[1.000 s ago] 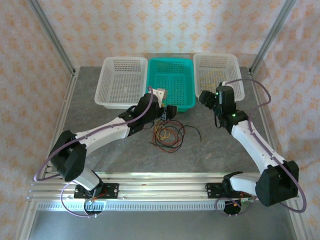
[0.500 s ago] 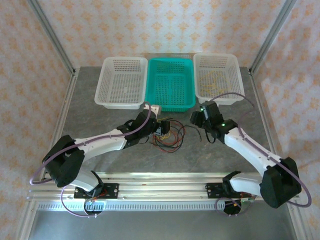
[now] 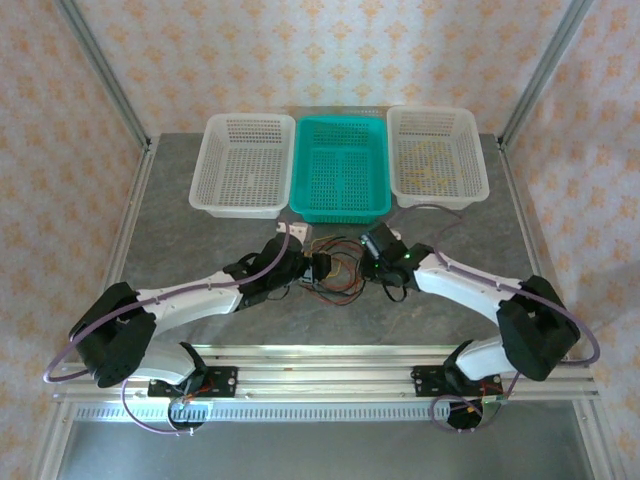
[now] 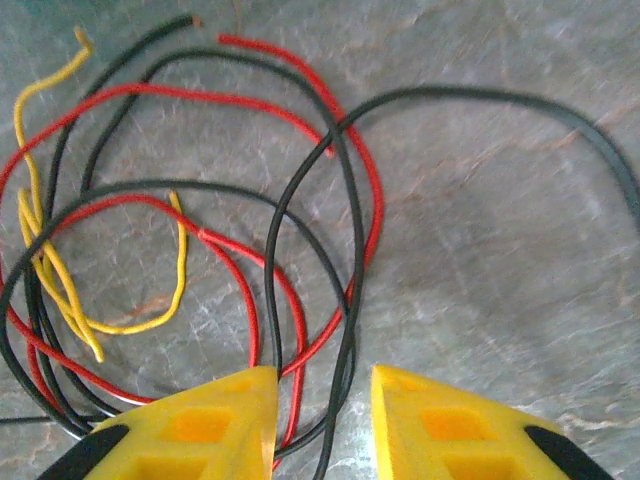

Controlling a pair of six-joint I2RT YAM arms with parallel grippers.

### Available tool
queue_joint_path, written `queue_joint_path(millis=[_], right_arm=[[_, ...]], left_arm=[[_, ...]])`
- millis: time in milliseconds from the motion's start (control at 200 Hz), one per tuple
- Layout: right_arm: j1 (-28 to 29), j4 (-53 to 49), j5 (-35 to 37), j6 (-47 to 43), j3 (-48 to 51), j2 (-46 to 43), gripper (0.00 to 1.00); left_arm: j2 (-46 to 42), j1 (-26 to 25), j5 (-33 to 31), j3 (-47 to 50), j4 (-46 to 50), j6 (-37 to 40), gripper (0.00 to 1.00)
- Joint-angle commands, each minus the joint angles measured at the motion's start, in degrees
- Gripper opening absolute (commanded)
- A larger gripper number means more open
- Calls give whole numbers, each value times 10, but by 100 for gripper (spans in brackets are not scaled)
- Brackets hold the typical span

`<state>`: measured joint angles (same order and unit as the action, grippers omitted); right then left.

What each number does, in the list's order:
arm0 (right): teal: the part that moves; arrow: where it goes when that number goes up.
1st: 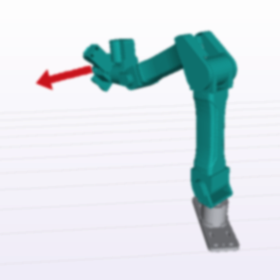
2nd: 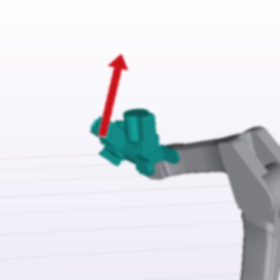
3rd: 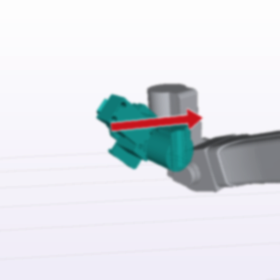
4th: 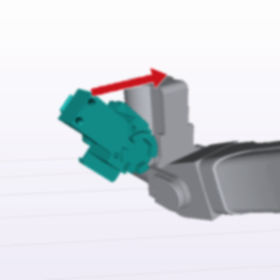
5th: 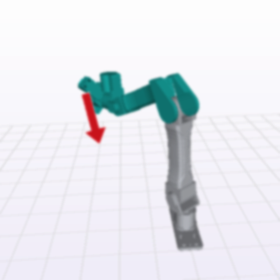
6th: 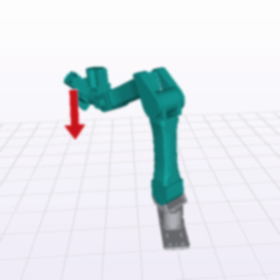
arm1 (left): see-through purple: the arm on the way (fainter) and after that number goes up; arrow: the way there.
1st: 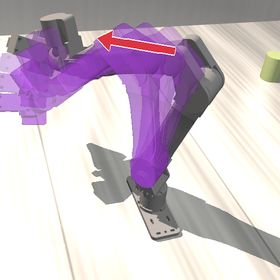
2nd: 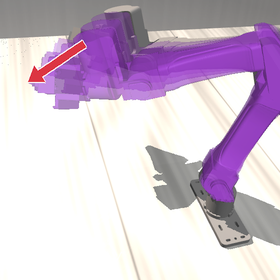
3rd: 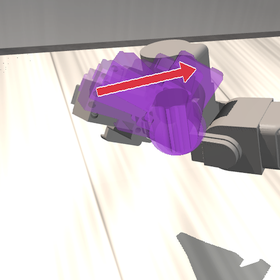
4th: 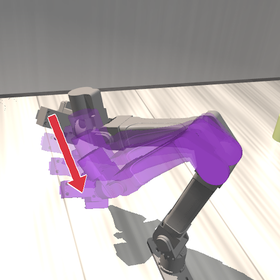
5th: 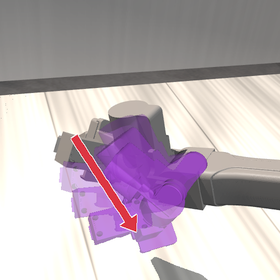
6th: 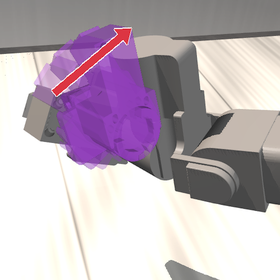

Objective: Untangle the cables

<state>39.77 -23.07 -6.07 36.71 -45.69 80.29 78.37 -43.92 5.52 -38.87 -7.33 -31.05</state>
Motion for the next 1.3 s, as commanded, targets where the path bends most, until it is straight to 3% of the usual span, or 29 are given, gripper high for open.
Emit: queue_joint_path(millis=[0, 175, 541, 791, 1121, 1292], right_arm=[[13, -15, -11, 26, 0, 26, 30], [22, -41, 4, 32, -4, 53, 29], [22, 12, -35, 33, 16, 67, 27], [22, 20, -25, 31, 10, 77, 18], [22, -3, 18, 4, -4, 4, 1], [22, -37, 60, -22, -32, -51, 0]], left_arm=[[-12, -10, 15, 10, -22, 12, 70], [-3, -24, 36, 12, -37, 28, 70], [15, -25, 45, 8, -51, 34, 70], [12, -25, 41, 0, -41, 40, 70], [9, -16, 39, -4, -46, 39, 70], [-14, 3, 28, -25, -18, 59, 70]])
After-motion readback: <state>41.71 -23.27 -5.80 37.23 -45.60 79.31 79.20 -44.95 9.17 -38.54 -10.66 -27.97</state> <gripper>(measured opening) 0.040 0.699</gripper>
